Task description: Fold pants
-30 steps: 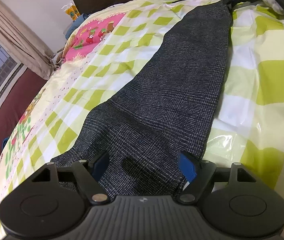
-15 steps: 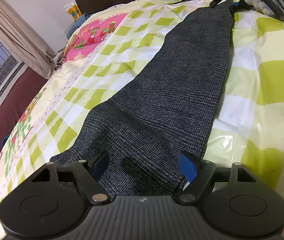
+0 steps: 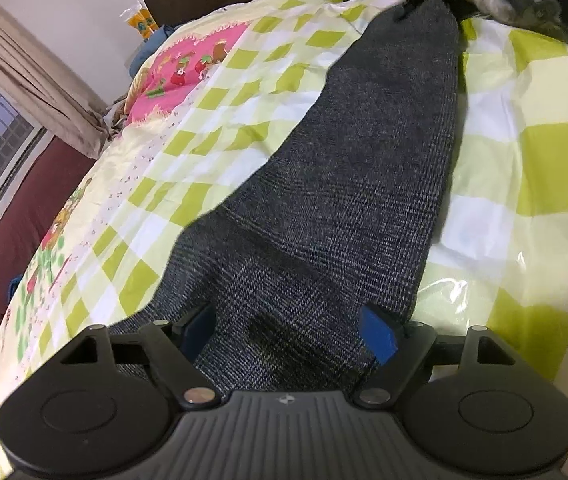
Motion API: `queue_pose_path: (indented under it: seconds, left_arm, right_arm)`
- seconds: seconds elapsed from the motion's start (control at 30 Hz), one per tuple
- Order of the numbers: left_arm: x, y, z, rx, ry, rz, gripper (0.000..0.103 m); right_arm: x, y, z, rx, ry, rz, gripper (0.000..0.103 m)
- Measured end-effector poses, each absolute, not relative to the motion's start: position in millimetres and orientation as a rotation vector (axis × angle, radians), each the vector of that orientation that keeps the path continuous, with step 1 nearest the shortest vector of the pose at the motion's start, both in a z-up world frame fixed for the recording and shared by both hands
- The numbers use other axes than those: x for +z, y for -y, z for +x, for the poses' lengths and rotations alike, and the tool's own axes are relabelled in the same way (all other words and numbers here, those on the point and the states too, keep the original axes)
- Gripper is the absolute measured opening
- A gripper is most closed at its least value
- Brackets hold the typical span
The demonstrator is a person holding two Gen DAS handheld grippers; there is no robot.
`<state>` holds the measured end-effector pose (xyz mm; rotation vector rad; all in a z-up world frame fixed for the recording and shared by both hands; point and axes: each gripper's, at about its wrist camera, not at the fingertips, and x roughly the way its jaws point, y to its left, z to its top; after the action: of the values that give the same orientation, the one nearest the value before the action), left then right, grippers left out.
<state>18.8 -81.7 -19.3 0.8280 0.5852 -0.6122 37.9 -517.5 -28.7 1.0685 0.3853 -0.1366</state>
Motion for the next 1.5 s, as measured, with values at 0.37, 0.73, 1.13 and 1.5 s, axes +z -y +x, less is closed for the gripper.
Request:
queue_pose_path:
  seconds: [0.37, 0.73, 1.13, 1.5]
  left_arm:
    - [-23.7, 92.9, 13.5, -0.665, -0.626, 0.770, 0.092]
    - [-23.7, 97.1, 15.4, -0.657, -0.633, 0.763, 0.094]
    - [-24.9, 99.1, 16.3, -0.661, -0.630, 0.777, 0.095]
    - [-24.6, 102.2, 17.8, -0.657, -0.638, 0.786, 0.095]
  right_arm:
    - [-15.7, 539.7, -17.0, -0.252, -0.397, 0.847, 0.029]
    - [15.5, 539.5, -27.9, -0.270, -0.197, 0.803, 0.009]
    - [19.0, 559.5, -33.6, -0.366, -0.401, 0.616, 0.030]
    - [6.1, 550.5, 54.8, -0.309, -0.637, 0.345, 0.026]
